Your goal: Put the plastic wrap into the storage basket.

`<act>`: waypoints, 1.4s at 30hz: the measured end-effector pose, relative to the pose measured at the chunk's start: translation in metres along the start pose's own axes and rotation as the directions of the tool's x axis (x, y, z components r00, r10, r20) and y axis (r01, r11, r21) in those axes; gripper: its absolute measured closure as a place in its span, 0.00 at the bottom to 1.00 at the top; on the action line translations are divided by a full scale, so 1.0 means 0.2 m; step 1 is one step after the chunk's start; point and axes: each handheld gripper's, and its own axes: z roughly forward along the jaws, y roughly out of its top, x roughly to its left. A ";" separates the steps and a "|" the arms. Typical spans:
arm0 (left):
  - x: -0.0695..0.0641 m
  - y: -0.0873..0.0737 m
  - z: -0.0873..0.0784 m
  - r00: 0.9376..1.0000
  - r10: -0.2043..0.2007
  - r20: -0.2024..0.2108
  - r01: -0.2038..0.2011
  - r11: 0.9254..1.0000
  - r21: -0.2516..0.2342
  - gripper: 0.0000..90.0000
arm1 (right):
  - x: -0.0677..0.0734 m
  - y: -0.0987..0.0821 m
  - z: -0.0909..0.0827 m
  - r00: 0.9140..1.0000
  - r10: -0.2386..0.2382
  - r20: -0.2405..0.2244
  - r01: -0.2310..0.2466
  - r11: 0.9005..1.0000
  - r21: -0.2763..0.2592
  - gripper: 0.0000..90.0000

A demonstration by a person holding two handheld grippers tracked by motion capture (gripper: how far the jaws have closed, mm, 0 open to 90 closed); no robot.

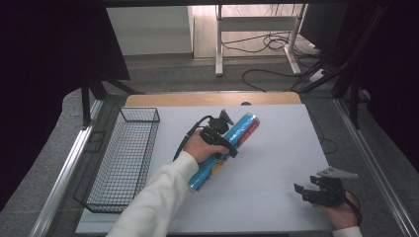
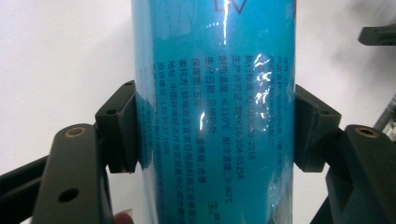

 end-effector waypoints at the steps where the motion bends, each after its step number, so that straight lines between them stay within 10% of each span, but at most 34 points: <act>1: 0.01 -0.01 -0.02 1.000 -0.004 -0.002 0.004 1.000 -0.004 0.35 | 0.00 0.00 0.00 1.000 0.000 0.000 0.000 1.000 -0.003 0.31; 42: 0.39 -0.32 -0.48 0.983 -0.163 -0.087 0.152 0.981 -0.118 0.35 | 0.03 0.01 0.01 0.999 -0.035 -0.017 0.035 0.999 0.003 0.30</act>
